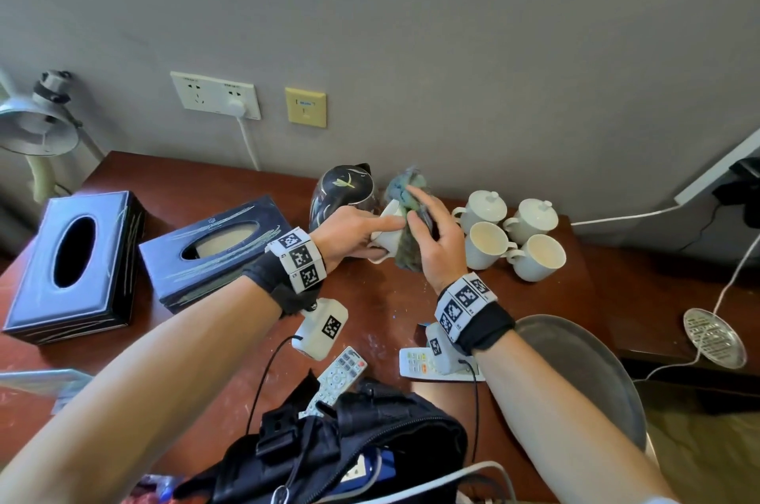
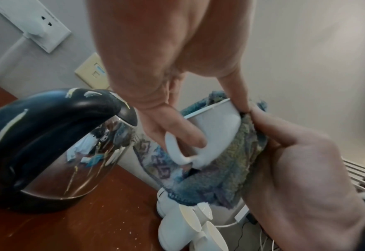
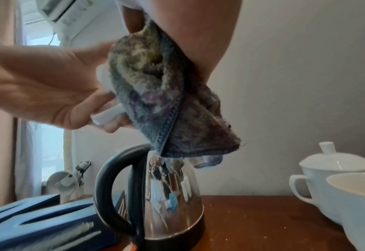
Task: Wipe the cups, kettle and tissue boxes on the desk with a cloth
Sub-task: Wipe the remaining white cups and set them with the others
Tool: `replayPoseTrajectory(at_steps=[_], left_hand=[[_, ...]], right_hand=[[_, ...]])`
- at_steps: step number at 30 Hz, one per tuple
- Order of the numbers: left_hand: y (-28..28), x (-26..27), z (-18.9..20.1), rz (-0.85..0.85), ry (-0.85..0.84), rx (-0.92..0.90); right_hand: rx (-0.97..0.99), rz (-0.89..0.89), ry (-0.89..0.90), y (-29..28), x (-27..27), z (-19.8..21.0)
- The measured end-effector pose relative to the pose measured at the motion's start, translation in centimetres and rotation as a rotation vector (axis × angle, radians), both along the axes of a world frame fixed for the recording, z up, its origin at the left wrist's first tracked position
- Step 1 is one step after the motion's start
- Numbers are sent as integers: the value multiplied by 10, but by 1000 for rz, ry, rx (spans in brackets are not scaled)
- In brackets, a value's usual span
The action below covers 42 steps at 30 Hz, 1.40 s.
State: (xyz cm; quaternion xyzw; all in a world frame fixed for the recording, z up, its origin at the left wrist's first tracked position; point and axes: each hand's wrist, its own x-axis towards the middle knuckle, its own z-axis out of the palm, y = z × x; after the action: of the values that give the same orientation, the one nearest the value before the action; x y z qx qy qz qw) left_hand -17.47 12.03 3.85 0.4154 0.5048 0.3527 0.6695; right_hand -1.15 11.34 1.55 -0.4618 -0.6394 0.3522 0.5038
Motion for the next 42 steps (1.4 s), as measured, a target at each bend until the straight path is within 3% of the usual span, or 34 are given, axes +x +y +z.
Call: replayPoseTrajectory(at_steps=[4, 8, 11, 15, 19, 22, 26, 28, 31, 35, 37, 39, 42], left_hand=[[-3, 4, -1, -24, -8, 50], [-4, 7, 2, -71, 30, 155], [-7, 7, -9, -130, 90, 218], [-9, 7, -14, -238, 294, 366], [-4, 9, -9, -246, 272, 337], [-3, 15, -3, -158, 183, 226], [-3, 17, 6, -90, 79, 113], [-7, 17, 9, -117, 73, 123], [-13, 19, 6, -153, 82, 181], [-15, 23, 2, -212, 210, 315], [-17, 24, 7, -257, 297, 390], [-17, 24, 8, -272, 306, 415], [-16, 23, 2, -188, 175, 317]], right_hand=[[101, 49, -32, -1, 1, -2], [4, -41, 66, -1, -1, -2], [-140, -164, 199, 3, -1, 4], [-474, -177, 363, 12, 11, 9], [-621, -115, 505, 7, 11, 13], [-406, -132, 424, -2, 9, 13], [28, 3, 51, -21, 18, 6], [115, 35, -54, -25, 26, 2], [-1, 75, 35, -27, 31, 7], [-345, -72, 402, -15, 28, 20], [-531, -88, 468, -2, 31, 17], [-627, -55, 436, 4, 32, 12], [-532, -143, 293, 2, 29, 11]])
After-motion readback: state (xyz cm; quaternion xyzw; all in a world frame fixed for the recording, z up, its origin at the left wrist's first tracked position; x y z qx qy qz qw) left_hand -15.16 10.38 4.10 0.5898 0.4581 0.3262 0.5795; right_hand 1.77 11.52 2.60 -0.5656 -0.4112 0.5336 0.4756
